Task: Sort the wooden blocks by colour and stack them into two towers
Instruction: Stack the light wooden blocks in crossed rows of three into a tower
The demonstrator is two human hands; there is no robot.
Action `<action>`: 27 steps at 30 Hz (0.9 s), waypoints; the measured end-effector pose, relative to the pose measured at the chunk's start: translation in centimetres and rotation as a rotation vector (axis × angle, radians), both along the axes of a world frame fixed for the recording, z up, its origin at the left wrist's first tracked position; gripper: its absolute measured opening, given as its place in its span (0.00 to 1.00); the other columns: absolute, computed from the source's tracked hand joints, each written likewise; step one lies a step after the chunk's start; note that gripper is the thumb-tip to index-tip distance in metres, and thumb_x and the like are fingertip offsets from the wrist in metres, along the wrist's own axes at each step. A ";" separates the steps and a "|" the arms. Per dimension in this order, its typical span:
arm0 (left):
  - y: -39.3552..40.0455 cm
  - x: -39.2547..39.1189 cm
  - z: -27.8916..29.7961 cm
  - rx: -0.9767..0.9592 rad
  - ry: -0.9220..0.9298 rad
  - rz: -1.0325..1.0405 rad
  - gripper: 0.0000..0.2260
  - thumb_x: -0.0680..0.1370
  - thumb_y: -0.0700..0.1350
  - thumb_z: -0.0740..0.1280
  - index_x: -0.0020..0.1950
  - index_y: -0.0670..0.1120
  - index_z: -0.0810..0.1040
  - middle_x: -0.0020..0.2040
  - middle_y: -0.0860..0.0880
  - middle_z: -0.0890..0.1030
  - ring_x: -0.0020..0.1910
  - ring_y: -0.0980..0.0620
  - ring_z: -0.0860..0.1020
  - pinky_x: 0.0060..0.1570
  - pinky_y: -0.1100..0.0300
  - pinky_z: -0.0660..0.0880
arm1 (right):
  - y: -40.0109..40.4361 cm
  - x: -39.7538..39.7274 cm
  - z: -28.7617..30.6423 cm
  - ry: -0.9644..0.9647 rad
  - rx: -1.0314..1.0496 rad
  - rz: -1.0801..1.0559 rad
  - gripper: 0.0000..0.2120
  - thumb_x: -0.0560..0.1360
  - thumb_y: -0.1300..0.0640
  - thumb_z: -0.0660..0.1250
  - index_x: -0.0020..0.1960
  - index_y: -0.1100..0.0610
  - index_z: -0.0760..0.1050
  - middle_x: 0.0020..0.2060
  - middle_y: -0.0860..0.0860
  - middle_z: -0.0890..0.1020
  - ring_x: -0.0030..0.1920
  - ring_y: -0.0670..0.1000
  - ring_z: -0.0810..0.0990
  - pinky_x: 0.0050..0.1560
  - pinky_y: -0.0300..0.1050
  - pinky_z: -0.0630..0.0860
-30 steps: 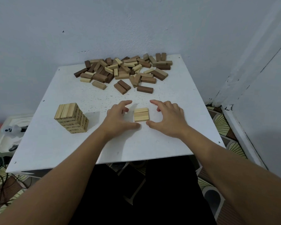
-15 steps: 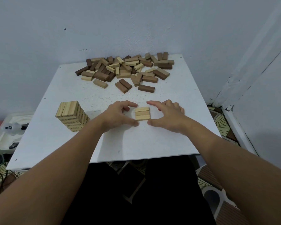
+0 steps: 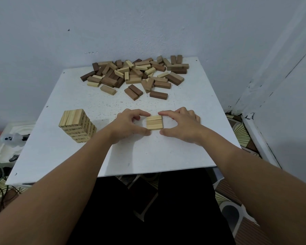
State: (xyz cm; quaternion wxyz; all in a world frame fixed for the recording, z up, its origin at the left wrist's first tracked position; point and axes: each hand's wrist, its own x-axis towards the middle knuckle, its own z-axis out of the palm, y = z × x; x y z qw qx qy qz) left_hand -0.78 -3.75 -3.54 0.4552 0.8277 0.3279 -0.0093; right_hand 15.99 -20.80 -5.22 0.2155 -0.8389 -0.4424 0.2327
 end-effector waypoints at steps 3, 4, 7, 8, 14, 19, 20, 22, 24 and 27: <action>-0.2 0.1 0.0 0.015 -0.009 -0.004 0.25 0.62 0.55 0.83 0.57 0.67 0.83 0.59 0.50 0.72 0.61 0.46 0.71 0.63 0.48 0.72 | -0.1 0.0 0.0 0.002 0.019 0.002 0.27 0.73 0.34 0.70 0.70 0.28 0.66 0.59 0.44 0.66 0.60 0.47 0.58 0.66 0.49 0.56; -0.3 0.2 0.0 0.021 -0.015 -0.010 0.25 0.62 0.56 0.83 0.57 0.67 0.83 0.59 0.49 0.72 0.60 0.46 0.72 0.62 0.47 0.73 | -0.1 -0.1 0.0 0.006 0.031 0.002 0.26 0.73 0.34 0.71 0.69 0.28 0.67 0.58 0.44 0.66 0.60 0.47 0.58 0.65 0.48 0.55; -0.6 0.2 0.1 0.033 -0.023 -0.014 0.26 0.59 0.60 0.82 0.56 0.67 0.84 0.58 0.48 0.74 0.60 0.44 0.74 0.63 0.43 0.74 | -0.2 -0.2 -0.1 0.007 0.047 0.000 0.24 0.73 0.34 0.71 0.67 0.29 0.69 0.58 0.44 0.67 0.60 0.47 0.59 0.65 0.47 0.54; -0.6 0.2 0.1 0.037 -0.025 -0.015 0.26 0.59 0.61 0.81 0.56 0.67 0.84 0.58 0.48 0.74 0.60 0.43 0.73 0.63 0.42 0.74 | -0.2 -0.2 -0.1 0.001 0.048 -0.002 0.24 0.73 0.34 0.71 0.67 0.29 0.69 0.58 0.44 0.67 0.60 0.47 0.59 0.65 0.47 0.54; -1.4 0.1 0.8 0.119 -0.003 -0.013 0.22 0.63 0.61 0.82 0.55 0.69 0.83 0.55 0.51 0.72 0.61 0.45 0.72 0.62 0.44 0.74 | -0.4 -0.9 0.0 -0.071 0.108 -0.026 0.24 0.72 0.36 0.71 0.66 0.30 0.71 0.56 0.44 0.68 0.60 0.48 0.62 0.64 0.47 0.55; -2.3 0.9 4.9 0.477 0.065 -0.044 0.23 0.69 0.59 0.79 0.63 0.67 0.79 0.59 0.52 0.72 0.64 0.47 0.67 0.65 0.47 0.64 | -0.9 -0.8 2.1 0.000 0.272 -0.012 0.25 0.71 0.44 0.75 0.66 0.33 0.74 0.54 0.43 0.71 0.61 0.49 0.67 0.62 0.50 0.66; -2.3 0.9 6.1 0.543 0.056 -0.040 0.24 0.69 0.58 0.79 0.63 0.67 0.78 0.60 0.51 0.72 0.65 0.47 0.67 0.65 0.47 0.63 | -0.7 -0.7 3.1 -0.008 0.313 -0.018 0.26 0.70 0.45 0.75 0.66 0.33 0.74 0.54 0.44 0.71 0.60 0.50 0.67 0.64 0.50 0.67; -1.9 0.6 8.6 0.616 0.019 -0.024 0.24 0.69 0.58 0.78 0.63 0.68 0.77 0.60 0.51 0.72 0.67 0.46 0.67 0.65 0.47 0.62 | 0.1 -0.9 5.1 -0.016 0.394 -0.014 0.27 0.69 0.43 0.74 0.67 0.34 0.75 0.54 0.44 0.71 0.60 0.50 0.67 0.65 0.50 0.68; -1.0 -0.4 10.9 0.657 -0.007 -0.006 0.23 0.69 0.58 0.78 0.62 0.70 0.77 0.59 0.50 0.72 0.66 0.46 0.66 0.62 0.50 0.61 | 1.4 -1.6 6.8 0.000 0.459 0.004 0.27 0.68 0.42 0.73 0.66 0.34 0.75 0.55 0.45 0.71 0.62 0.50 0.67 0.65 0.47 0.67; 0.9 -3.1 13.3 0.703 -0.017 -0.011 0.20 0.68 0.58 0.78 0.57 0.70 0.76 0.55 0.51 0.70 0.62 0.47 0.65 0.59 0.52 0.58 | 3.7 -3.6 8.1 0.086 0.529 0.034 0.27 0.67 0.42 0.73 0.65 0.34 0.76 0.55 0.45 0.71 0.64 0.50 0.67 0.65 0.39 0.69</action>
